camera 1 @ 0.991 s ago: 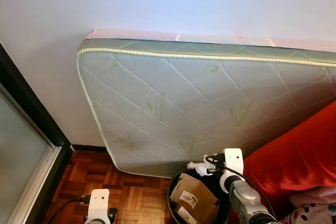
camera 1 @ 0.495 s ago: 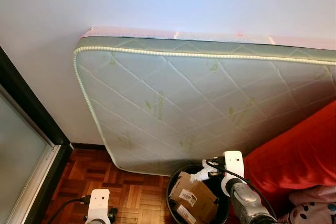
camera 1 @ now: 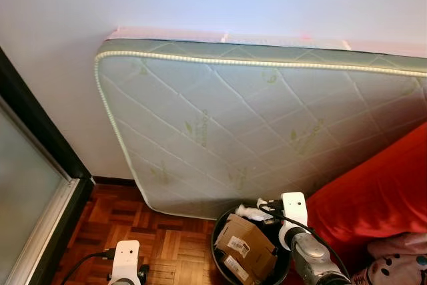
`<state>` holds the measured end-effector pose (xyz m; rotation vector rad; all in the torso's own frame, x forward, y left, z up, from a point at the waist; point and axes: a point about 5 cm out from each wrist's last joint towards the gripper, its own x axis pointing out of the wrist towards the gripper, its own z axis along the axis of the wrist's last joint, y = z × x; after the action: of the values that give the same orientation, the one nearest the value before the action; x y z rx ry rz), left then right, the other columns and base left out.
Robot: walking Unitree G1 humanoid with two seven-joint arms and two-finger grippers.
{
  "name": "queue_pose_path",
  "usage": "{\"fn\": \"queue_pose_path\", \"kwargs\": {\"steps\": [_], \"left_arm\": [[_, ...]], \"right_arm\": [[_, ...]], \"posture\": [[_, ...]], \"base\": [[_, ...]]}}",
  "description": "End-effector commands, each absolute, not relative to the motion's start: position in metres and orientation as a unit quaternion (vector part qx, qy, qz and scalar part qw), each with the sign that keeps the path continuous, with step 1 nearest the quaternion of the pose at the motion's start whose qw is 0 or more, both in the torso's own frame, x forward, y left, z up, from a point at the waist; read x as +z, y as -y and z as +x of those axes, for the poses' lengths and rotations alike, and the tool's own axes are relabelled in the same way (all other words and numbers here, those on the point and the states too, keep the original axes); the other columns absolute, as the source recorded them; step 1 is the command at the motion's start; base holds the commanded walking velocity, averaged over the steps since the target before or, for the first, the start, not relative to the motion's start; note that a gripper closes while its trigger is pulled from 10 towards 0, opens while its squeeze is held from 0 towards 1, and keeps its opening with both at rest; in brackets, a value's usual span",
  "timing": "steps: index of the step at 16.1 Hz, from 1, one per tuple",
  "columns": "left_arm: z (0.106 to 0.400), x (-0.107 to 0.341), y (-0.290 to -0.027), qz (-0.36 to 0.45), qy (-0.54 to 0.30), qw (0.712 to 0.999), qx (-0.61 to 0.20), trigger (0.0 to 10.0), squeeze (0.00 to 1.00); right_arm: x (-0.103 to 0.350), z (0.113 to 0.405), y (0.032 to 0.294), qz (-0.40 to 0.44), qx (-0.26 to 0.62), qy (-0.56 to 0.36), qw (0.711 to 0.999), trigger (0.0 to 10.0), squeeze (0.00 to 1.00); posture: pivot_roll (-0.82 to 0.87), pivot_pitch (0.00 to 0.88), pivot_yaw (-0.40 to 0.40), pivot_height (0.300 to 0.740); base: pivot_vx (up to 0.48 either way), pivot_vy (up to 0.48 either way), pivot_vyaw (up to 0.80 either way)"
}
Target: Clean up the room
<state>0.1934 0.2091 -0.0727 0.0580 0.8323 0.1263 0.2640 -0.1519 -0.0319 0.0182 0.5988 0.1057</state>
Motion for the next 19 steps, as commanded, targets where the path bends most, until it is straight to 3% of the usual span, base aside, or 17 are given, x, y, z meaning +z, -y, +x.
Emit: {"fn": "queue_pose_path", "kwargs": {"steps": [1, 4, 12, 15, 19], "left_arm": [[0.1886, -0.0754, -0.2079, 0.026, -0.409, 0.910, 0.057, 10.0, 0.00], [0.1880, -0.0756, -0.2080, 0.026, -0.410, 0.910, 0.057, 10.0, 0.00], [0.1882, -0.0757, -0.2074, 0.025, -0.410, 0.910, 0.058, 10.0, 0.00], [0.1883, -0.0757, -0.2075, 0.025, -0.411, 0.910, 0.058, 10.0, 0.00], [0.1879, -0.0758, -0.2083, 0.026, -0.411, 0.909, 0.059, 10.0, 0.00]], "right_arm": [[-0.0346, 0.2612, 0.1529, 0.005, 0.051, -0.304, 0.951, 10.0, 0.00], [-0.0353, 0.2608, 0.1513, -0.003, 0.056, -0.309, 0.950, 10.0, 0.00], [-0.0359, 0.2606, 0.1513, -0.004, 0.057, -0.314, 0.948, 10.0, 0.00], [-0.0351, 0.2605, 0.1502, 0.008, 0.057, -0.304, 0.951, 10.0, 0.00], [-0.0349, 0.2609, 0.1498, 0.009, 0.057, -0.304, 0.951, 10.0, 0.00]], "posture": [[-0.07, 0.086, -0.062, 0.690], [-0.06, 0.087, -0.063, 0.665], [-0.06, 0.087, -0.065, 0.665], [-0.06, 0.088, -0.065, 0.632], [-0.06, 0.088, -0.065, 0.632]], "base": [[0.000, 0.000, 0.00], [0.000, 0.000, 0.00], [0.000, 0.000, 0.00], [0.000, 0.000, 0.00], [0.000, 0.000, 0.00]]}}
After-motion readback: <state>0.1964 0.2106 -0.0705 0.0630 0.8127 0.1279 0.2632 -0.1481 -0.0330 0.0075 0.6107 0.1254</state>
